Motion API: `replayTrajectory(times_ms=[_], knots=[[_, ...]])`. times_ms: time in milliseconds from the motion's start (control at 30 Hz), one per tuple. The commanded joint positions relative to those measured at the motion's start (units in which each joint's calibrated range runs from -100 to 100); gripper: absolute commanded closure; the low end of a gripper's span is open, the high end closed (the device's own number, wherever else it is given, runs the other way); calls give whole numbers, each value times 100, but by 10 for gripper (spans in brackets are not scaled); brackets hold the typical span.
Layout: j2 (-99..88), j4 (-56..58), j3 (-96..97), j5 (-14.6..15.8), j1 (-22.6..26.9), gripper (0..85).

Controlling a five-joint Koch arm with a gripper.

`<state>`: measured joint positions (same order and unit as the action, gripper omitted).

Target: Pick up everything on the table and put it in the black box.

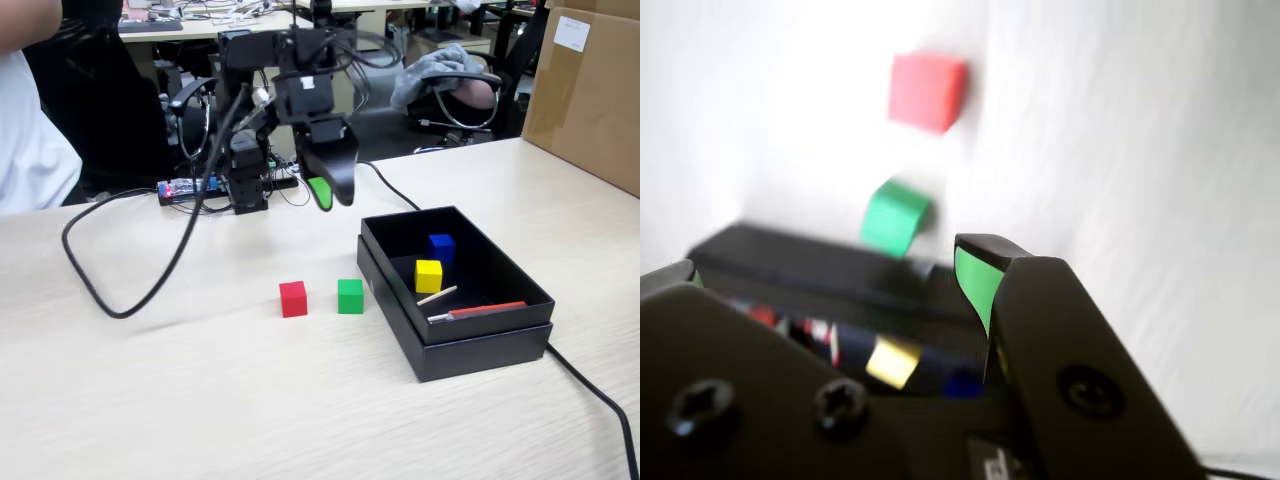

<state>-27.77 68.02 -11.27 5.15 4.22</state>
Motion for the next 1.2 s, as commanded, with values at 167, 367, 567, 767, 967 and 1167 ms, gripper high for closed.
replayTrajectory(times_ms=[167,367,567,767,967,1167], knots=[[510,-59,520,-117,-317,351],[1612,-51,447,-93,-347,350],[2438,-59,-33,-98,-391,352],[3023,-51,-341,-112,-425,382],[3471,-51,-459,-98,-425,439],[3769,-59,-777,-34,-449,697]])
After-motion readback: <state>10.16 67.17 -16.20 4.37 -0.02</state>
